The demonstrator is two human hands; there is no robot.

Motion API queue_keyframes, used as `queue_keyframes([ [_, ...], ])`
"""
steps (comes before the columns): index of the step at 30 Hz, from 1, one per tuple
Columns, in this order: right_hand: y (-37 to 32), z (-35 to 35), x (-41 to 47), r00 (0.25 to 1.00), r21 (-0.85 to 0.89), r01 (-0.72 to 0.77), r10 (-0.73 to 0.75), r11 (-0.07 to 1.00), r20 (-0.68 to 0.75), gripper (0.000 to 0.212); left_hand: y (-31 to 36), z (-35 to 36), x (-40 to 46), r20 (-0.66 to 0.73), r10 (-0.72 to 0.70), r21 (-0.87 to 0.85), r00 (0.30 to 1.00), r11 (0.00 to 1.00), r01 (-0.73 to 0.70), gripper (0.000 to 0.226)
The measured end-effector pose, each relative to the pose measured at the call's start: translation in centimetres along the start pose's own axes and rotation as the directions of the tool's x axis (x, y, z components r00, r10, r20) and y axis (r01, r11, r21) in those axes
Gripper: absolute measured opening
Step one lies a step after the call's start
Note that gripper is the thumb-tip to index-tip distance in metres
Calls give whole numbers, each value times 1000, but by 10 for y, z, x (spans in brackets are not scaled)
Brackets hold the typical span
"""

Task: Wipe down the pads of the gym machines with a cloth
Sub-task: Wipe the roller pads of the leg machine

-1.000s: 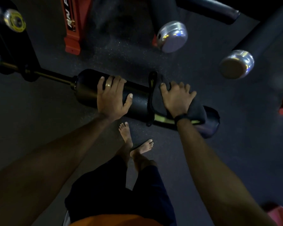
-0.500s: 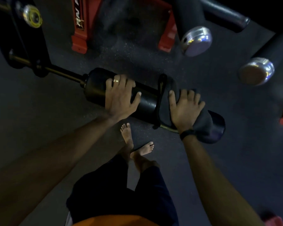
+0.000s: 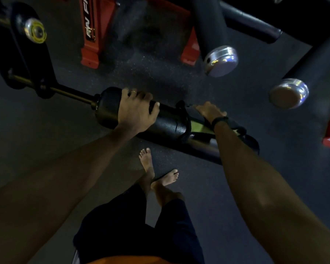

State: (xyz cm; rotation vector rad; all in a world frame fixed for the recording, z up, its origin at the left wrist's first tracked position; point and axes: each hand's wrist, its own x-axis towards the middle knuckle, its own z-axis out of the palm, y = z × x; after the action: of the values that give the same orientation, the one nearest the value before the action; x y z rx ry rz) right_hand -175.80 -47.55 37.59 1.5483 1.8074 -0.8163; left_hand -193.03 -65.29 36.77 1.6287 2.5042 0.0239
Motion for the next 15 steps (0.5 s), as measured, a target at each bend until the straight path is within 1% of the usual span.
queue_keyframes([
  [1, 1, 5, -1, 999, 7, 29, -28, 1000, -39, 62, 0, 1, 0, 1, -3, -3, 1000, 1000, 3, 50],
  [2, 5, 11, -6, 987, 2, 77, -76, 997, -143, 59, 0, 1, 0, -2, -5, -9, 1000, 1000, 4, 50],
  [3, 10, 22, -17, 947, -38, 117, -123, 992, -297, 58, 0, 2, -1, -2, -3, -18, 1000, 1000, 3, 50],
  [4, 17, 35, -34, 876, -87, 140, -165, 986, -453, 57, -1, 2, -2, -6, -2, -23, 1000, 1000, 2, 51],
  [5, 22, 49, -51, 798, -123, 153, -196, 980, -570, 57, -1, 2, -2, -8, -3, -23, 1000, 1000, 2, 52],
  [6, 26, 63, -66, 734, -137, 153, -206, 979, -647, 55, -1, 2, -3, -3, -5, -23, 1000, 1000, 5, 52],
  [7, 28, 74, -77, 702, -133, 145, -197, 980, -685, 54, -1, 2, -3, 3, -9, -27, 1000, 1000, 9, 53],
  [8, 27, 77, -81, 698, -119, 135, -180, 984, -693, 55, -1, 3, -2, 0, -16, -29, 1000, 999, 16, 52],
  [10, 22, 68, -74, 743, -131, 111, -170, 985, -648, 60, -1, 5, -3, -29, -15, -24, 999, 1000, 14, 51],
  [11, 18, 58, -65, 789, -152, 96, -169, 984, -590, 62, -1, 5, -4, -49, -6, -26, 999, 1000, 5, 50],
  [13, 13, 32, -38, 914, -151, 87, -140, 985, -381, 63, -1, 9, -7, -78, 10, -33, 997, 999, -13, 49],
  [14, 10, 20, -21, 964, -99, 85, -107, 991, -243, 63, -1, 9, -8, -81, 12, -31, 997, 999, -14, 48],
  [15, 6, 10, -7, 994, -33, 53, -56, 998, -91, 63, -2, 8, -9, -81, 11, -34, 997, 999, -14, 48],
])
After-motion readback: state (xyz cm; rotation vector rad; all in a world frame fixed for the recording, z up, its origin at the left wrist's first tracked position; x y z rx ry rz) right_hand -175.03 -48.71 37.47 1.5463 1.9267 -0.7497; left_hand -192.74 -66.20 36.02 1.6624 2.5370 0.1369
